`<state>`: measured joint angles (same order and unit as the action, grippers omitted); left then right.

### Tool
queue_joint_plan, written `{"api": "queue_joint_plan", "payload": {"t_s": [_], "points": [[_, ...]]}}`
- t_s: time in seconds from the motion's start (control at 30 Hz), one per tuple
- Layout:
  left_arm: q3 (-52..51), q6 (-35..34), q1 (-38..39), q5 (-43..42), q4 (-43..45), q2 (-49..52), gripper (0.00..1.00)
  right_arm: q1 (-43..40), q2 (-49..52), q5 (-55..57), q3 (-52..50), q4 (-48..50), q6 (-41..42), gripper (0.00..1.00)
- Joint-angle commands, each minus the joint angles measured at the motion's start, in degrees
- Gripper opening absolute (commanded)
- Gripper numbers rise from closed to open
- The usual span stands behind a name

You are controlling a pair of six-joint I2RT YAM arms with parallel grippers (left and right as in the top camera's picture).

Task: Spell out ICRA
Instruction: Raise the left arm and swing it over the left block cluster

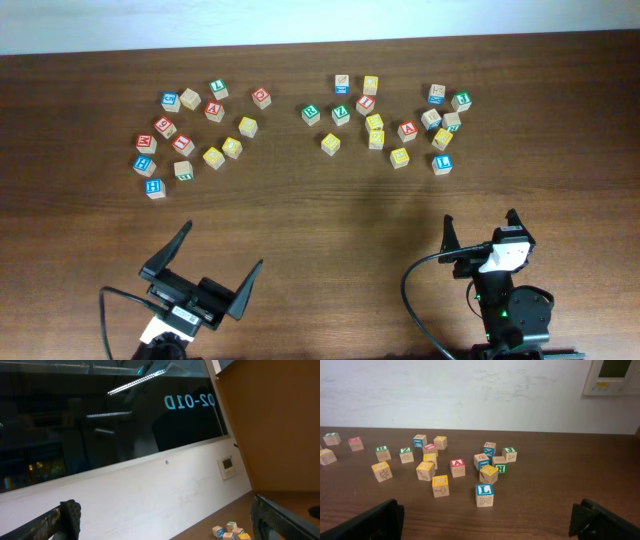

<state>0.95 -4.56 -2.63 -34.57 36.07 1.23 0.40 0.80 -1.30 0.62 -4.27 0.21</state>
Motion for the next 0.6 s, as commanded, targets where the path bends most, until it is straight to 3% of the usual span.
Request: {"api": "queue_joint_plan", "payload": {"t_s": [0.0,0.27,0.4,0.47,0.57], "points": [[4.46,-1.46,0.24,0.04,0.24,-0.15,0.99,-0.44,-0.33,0.31,-0.31,-0.26,0.26,0.98],[14.38,-2.08,0.24,-0.26,-4.90,5.68,0.99,-0.44,-0.33,0.31,-0.31,-0.26,0.24,0.98],[30.82,0.94,0.24,-2.45,-33.73,17.29,0.99,-0.44,-0.33,0.31,-0.31,-0.26,0.24,0.98],[39.32,7.32,0.24,-8.20,-44.30,25.27,0.99,-0.44,-0.33,0.31,-0.31,-0.28,0.24,0.98],[50.42,8.37,0.24,-11.67,-56.06,37.11,0.99,-0.44,-0.33,0.31,-0.31,-0.26,0.24,0.98]]}}
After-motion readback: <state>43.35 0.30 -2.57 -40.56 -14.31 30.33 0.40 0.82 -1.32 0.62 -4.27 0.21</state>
